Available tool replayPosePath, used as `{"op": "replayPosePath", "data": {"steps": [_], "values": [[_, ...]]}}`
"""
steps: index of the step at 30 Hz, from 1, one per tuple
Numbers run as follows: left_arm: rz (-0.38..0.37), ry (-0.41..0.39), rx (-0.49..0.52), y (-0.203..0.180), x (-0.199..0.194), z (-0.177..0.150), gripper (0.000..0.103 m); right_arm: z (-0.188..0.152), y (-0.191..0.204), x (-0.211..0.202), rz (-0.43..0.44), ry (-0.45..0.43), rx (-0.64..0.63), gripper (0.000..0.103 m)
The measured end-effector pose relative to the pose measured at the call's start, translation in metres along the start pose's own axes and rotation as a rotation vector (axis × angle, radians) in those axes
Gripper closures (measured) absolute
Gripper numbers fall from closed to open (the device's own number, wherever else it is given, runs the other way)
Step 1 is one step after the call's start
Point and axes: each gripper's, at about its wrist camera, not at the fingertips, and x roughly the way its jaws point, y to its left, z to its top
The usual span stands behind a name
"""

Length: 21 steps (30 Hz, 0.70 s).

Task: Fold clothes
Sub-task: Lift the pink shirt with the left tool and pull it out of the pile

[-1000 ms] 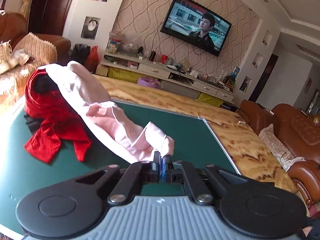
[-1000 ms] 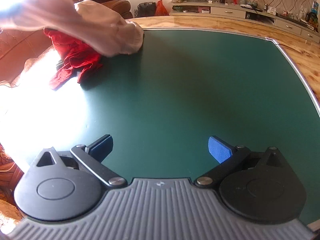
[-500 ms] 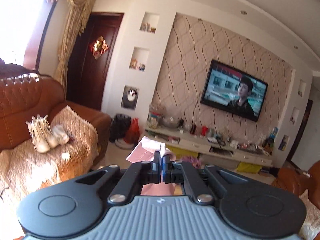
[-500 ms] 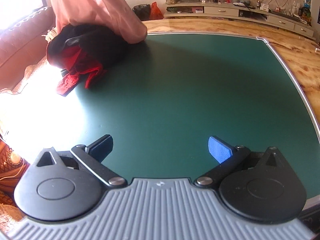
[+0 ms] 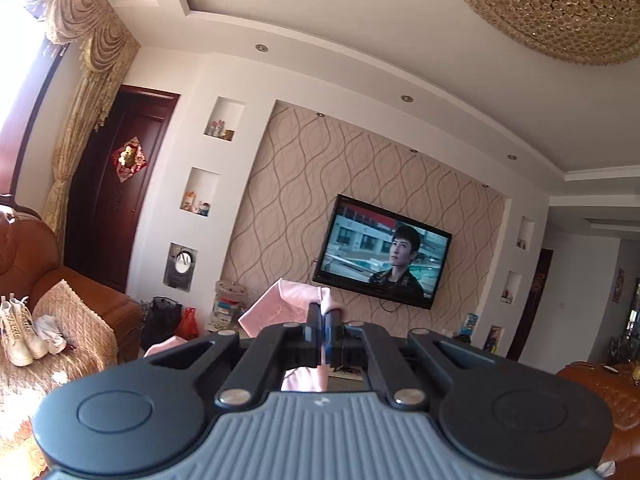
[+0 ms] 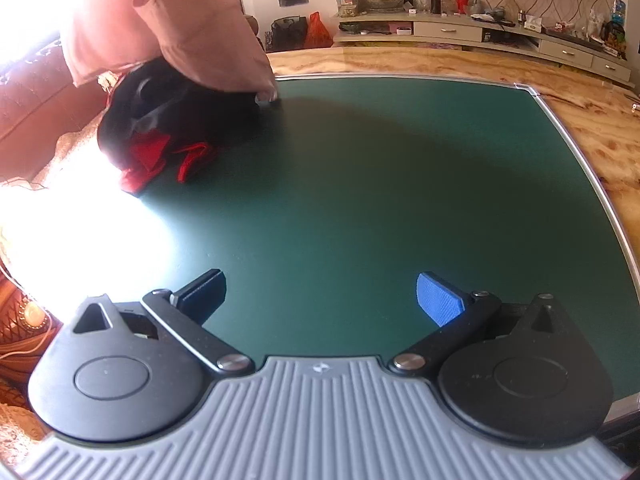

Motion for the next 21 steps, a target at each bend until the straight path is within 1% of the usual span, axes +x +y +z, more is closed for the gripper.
{"op": "replayPosePath", "data": {"steps": [3, 5, 7, 9, 12, 14, 17, 19, 21], "values": [[-0.045, 0.041, 0.048, -0.026, 0.000, -0.015, 0.102, 0.012, 0.001, -0.019, 0.109, -0.066, 0.000, 0.000], [-0.084, 0.073, 0.068, -0.042, 0.002, -0.029, 0.102, 0.023, 0.005, -0.032, 0.153, -0.121, -0.015, 0.000], [-0.125, 0.111, 0.085, -0.055, 0.006, -0.049, 0.102, 0.032, 0.007, -0.044, 0.162, -0.177, -0.036, 0.000], [-0.165, 0.165, 0.098, -0.064, 0.012, -0.077, 0.102, 0.040, 0.007, -0.058, 0.168, -0.237, -0.059, 0.000], [-0.206, 0.240, 0.105, -0.068, 0.020, -0.115, 0.102, 0.046, 0.005, -0.065, 0.098, -0.297, -0.114, 0.000], [-0.220, 0.286, 0.123, -0.065, 0.020, -0.148, 0.102, 0.048, -0.007, -0.063, 0.075, -0.297, -0.092, 0.000], [-0.232, 0.364, 0.119, -0.051, 0.017, -0.198, 0.102, 0.049, -0.027, -0.058, 0.045, -0.291, -0.050, 0.000], [-0.228, 0.432, 0.102, -0.038, 0.016, -0.233, 0.102, 0.049, -0.041, -0.055, 0.058, -0.274, 0.002, 0.000], [-0.211, 0.514, 0.083, -0.021, 0.017, -0.273, 0.102, 0.047, -0.052, -0.049, 0.094, -0.257, 0.028, 0.000]]}}
